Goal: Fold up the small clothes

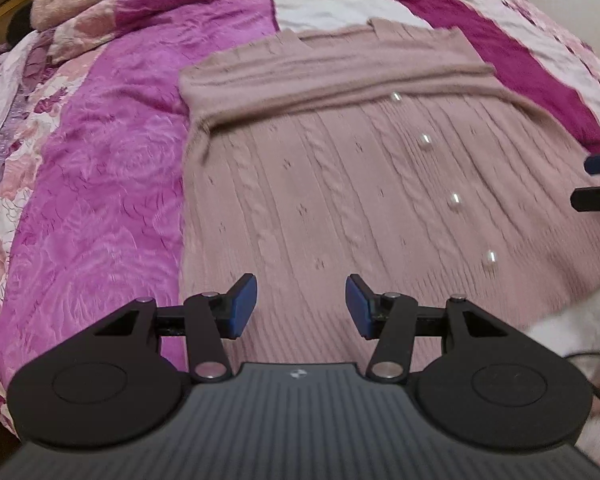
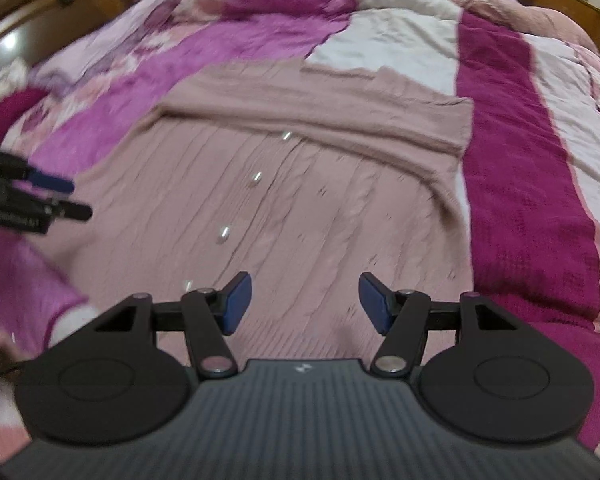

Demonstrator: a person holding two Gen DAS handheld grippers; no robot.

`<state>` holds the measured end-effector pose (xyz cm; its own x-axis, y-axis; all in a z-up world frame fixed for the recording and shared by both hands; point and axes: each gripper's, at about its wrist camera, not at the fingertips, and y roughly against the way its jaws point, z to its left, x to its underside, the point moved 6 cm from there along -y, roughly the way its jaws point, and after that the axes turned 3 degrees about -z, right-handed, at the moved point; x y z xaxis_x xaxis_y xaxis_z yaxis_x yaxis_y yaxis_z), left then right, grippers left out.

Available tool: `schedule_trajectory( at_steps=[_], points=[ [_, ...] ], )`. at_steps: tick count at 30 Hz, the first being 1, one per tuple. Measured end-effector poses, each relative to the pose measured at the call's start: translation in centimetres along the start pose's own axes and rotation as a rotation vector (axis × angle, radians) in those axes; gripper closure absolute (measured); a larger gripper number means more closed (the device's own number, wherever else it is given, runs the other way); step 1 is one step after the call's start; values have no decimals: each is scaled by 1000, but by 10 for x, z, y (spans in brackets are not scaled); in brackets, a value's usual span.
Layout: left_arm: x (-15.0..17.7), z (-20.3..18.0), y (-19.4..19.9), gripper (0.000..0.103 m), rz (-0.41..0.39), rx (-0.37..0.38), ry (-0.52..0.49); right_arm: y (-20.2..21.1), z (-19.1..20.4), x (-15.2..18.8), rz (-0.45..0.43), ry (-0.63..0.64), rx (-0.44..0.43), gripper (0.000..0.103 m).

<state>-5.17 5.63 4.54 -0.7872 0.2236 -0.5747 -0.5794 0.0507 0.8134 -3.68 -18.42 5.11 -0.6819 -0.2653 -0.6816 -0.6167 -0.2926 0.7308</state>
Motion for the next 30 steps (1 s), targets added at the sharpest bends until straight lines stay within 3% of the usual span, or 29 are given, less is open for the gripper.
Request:
schedule_trajectory(
  at_steps=[6, 9, 12, 19, 25, 30],
  points=[
    [19, -9, 9, 40, 51, 53, -95, 3, 13, 17, 72, 88, -16, 41],
    [25, -14, 12, 38, 72, 62, -164, 6, 18, 24, 99, 137, -15, 30],
    [31, -20, 13, 30, 92, 56, -250, 7, 24, 30, 129, 201, -24, 30],
    [39, -34, -4, 24, 130, 7, -385, -8, 36, 48, 228, 352, 1, 30],
    [41, -35, -23, 19, 107, -32, -365, -20, 45, 54, 208, 429, 50, 26],
    [38, -32, -32, 18, 55, -46, -296, -24, 45, 50, 143, 401, 74, 25]
  ],
)
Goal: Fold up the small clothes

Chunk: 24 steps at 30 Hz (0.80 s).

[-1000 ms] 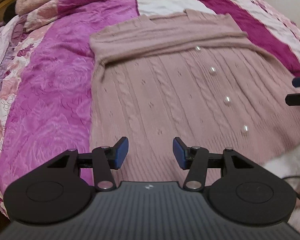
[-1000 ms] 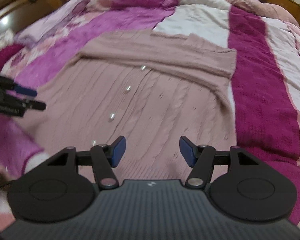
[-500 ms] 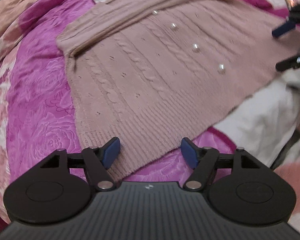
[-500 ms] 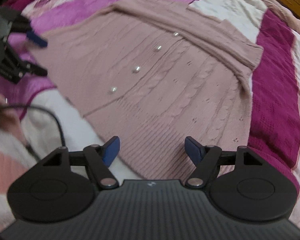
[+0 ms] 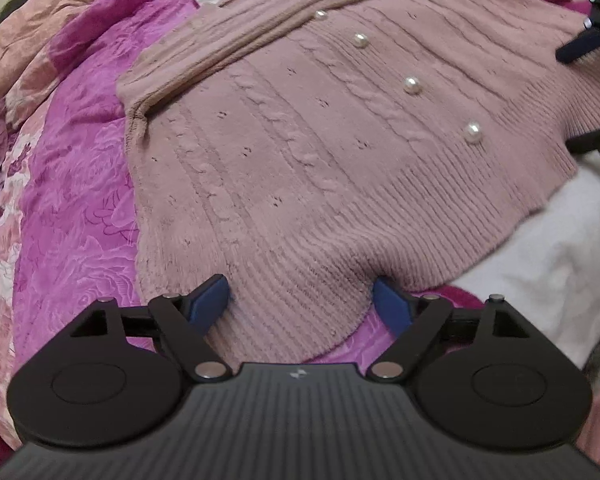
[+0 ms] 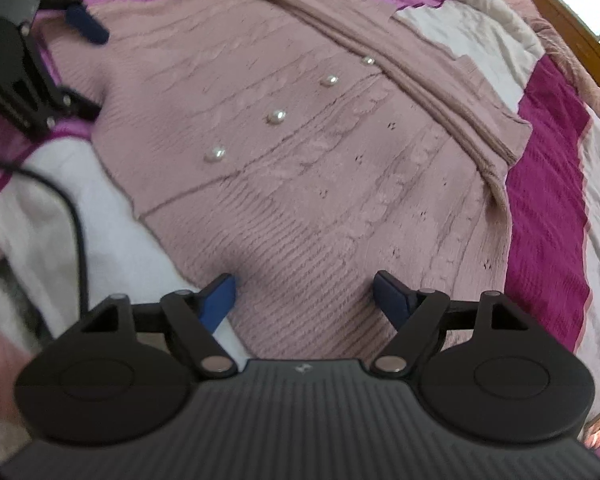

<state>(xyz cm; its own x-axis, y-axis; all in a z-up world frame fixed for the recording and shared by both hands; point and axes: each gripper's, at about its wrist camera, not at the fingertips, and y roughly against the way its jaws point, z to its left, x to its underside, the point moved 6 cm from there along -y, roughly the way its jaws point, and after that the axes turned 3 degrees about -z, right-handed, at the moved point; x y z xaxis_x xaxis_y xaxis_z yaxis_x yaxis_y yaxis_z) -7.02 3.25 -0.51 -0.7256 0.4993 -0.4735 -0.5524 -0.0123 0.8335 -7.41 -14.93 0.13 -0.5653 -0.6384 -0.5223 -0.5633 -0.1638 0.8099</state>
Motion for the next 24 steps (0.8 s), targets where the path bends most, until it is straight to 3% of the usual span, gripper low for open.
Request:
schedule_trajectory(
  at_steps=[5, 11, 18, 24],
  points=[
    [-4, 6, -6, 18, -40, -8, 81, 0, -17, -8, -64, -105, 71, 25],
    [-5, 11, -8, 18, -75, -14, 144, 6, -21, 0, -43, -172, 40, 25],
    [-6, 13, -10, 18, -87, -15, 174, 20, -12, 12, 10, -64, -45, 24],
    [-11, 20, -16, 18, -83, -8, 250, 4, -1, 15, 18, 23, -11, 19]
  ],
)
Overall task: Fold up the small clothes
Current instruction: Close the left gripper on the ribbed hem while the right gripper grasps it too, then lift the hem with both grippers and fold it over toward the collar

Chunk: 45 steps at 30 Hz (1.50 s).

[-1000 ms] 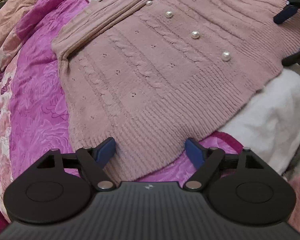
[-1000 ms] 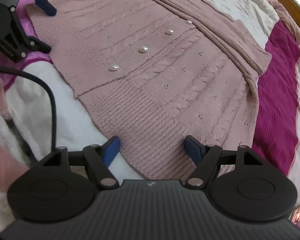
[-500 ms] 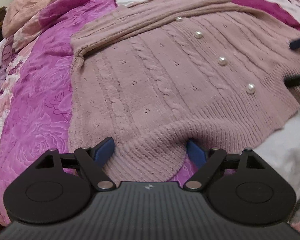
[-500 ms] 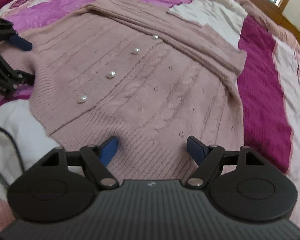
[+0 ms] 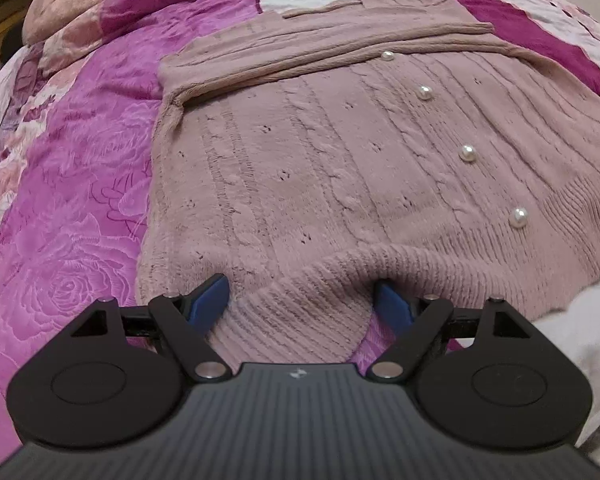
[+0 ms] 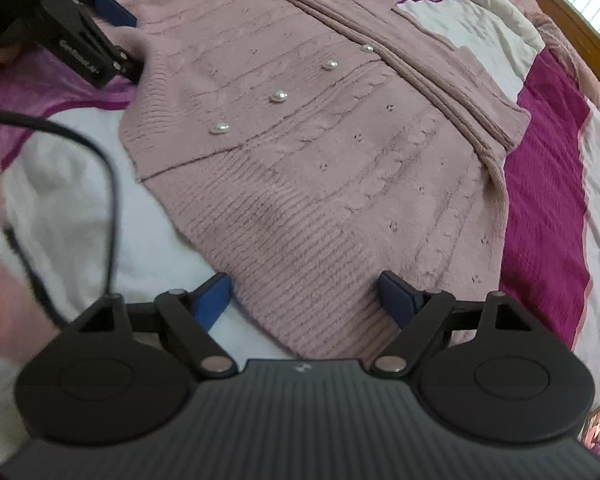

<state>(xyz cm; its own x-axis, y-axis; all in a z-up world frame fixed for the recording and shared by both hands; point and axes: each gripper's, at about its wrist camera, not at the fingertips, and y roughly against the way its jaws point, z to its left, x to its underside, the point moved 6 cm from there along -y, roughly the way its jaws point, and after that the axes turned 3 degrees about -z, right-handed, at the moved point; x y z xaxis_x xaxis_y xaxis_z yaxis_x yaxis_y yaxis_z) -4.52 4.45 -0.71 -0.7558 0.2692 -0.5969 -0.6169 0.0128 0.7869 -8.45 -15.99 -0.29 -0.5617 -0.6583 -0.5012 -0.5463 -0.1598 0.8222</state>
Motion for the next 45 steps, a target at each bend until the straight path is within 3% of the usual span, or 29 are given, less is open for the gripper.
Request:
schedule_trajectory(
  at_steps=[7, 12, 19, 23, 27, 31, 36, 45],
  points=[
    [1, -2, -1, 18, -4, -7, -21, -14, -1, -9, -75, 10, 119, 21],
    [3, -6, -5, 18, 4, -20, -58, -12, -1, -14, -127, -21, 139, 55],
    [-1, -8, -9, 22, -2, -17, -60, -8, -12, -13, -183, -106, 169, 77],
    [-3, -11, -8, 38, -22, 0, -58, -6, -20, -12, -199, -177, 160, 81],
    [-6, -16, -6, 67, -37, 17, -43, -5, -24, -12, -215, -223, 152, 84],
    [-12, -16, -4, 85, -54, 25, -4, -3, -33, -16, -237, -279, 150, 87],
    [-23, -10, 2, 89, -95, 25, 60, 4, -43, -24, -285, -335, 176, 89],
    [-57, -2, 31, 90, -248, -6, 91, 14, -59, -49, -375, -364, 249, 90]
  ],
)
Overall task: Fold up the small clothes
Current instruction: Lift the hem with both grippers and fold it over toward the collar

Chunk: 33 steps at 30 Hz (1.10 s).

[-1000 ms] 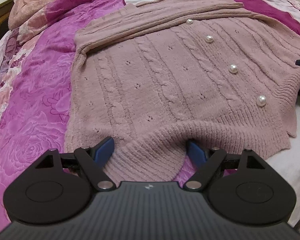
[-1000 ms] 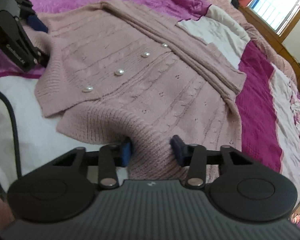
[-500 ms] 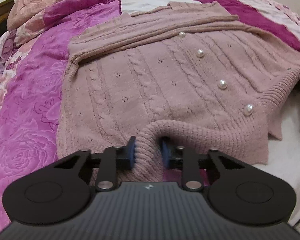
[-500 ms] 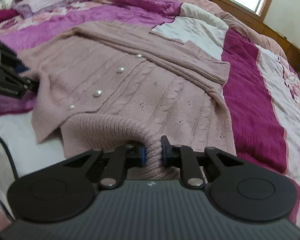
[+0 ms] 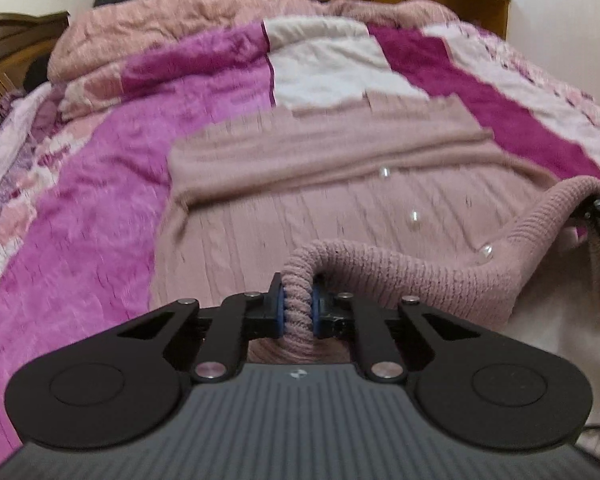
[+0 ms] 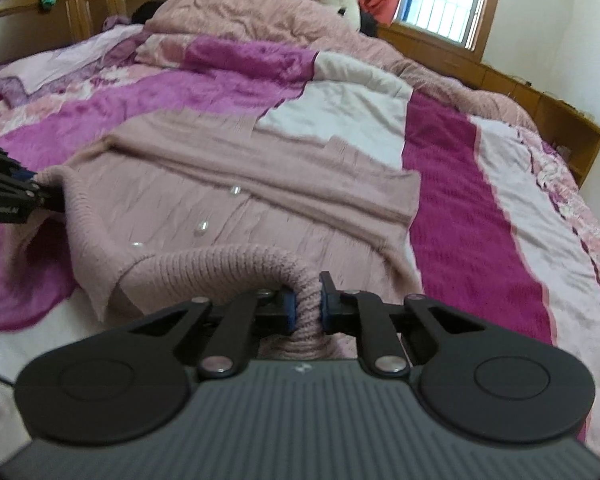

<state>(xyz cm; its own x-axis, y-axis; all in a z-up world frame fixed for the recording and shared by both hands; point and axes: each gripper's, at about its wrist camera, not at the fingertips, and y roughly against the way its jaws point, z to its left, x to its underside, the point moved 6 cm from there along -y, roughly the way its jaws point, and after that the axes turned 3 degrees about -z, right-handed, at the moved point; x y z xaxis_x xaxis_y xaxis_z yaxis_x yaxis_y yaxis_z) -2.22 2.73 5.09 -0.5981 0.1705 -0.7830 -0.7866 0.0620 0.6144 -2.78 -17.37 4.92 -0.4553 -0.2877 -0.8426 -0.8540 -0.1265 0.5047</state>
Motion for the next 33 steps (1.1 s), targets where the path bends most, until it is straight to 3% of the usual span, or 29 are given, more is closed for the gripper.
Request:
schedule_trajectory(
  at_steps=[10, 19, 33],
  points=[
    [-29, 8, 0, 90, -65, -17, 42, -10, -6, -26, -68, -37, 36, 90],
    [-75, 12, 0, 90, -170, -51, 42, -17, -13, -63, -173, -49, 64, 90],
    [-135, 22, -22, 90, -253, -53, 103, -42, -27, -111, -273, -85, 102, 90]
  ],
)
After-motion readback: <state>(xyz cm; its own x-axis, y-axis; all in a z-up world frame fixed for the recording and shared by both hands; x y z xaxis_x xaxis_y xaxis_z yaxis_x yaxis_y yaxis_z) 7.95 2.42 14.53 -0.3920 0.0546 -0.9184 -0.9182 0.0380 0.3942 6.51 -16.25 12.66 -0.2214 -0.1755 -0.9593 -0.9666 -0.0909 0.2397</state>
